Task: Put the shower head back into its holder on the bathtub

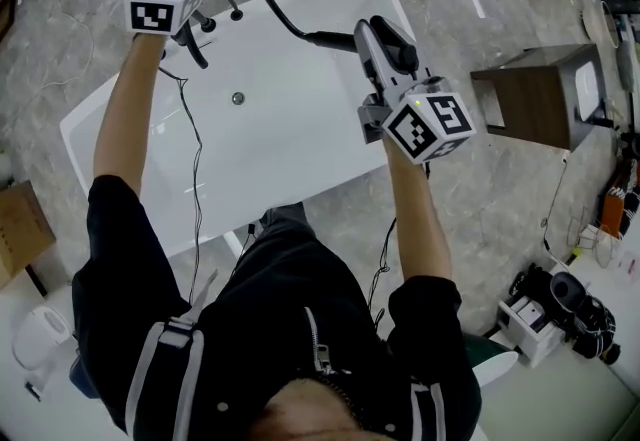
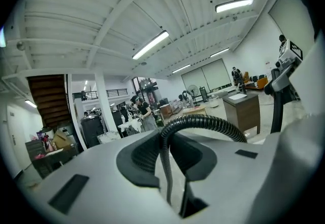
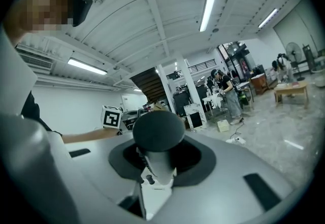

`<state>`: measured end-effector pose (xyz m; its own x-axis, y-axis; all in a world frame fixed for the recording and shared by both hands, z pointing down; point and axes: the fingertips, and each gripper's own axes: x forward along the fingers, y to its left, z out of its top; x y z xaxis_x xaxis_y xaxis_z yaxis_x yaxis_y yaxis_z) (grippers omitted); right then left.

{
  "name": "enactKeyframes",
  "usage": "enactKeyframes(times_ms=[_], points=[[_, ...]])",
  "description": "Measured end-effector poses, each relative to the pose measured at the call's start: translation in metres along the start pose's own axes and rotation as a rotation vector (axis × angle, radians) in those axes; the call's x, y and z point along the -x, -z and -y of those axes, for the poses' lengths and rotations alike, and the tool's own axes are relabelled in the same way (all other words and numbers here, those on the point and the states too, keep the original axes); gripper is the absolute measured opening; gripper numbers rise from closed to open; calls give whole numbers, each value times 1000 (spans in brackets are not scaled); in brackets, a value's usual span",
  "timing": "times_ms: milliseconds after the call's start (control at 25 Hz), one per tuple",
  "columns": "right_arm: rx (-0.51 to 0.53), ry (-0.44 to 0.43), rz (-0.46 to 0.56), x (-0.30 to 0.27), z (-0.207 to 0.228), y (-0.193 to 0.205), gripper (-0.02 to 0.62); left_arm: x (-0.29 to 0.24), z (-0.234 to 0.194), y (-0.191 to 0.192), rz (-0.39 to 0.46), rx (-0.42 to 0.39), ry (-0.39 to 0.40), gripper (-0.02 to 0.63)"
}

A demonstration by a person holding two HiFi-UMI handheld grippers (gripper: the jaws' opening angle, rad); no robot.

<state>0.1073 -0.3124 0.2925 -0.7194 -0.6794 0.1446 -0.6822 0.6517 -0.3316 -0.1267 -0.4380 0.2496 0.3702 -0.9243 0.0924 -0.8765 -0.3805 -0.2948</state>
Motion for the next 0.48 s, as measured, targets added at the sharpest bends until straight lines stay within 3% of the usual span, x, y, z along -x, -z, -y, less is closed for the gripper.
enactKeyframes(times_ms=[480], points=[[-4, 51, -76, 5, 21, 34, 107, -12, 29, 102, -138, 120, 22, 75]])
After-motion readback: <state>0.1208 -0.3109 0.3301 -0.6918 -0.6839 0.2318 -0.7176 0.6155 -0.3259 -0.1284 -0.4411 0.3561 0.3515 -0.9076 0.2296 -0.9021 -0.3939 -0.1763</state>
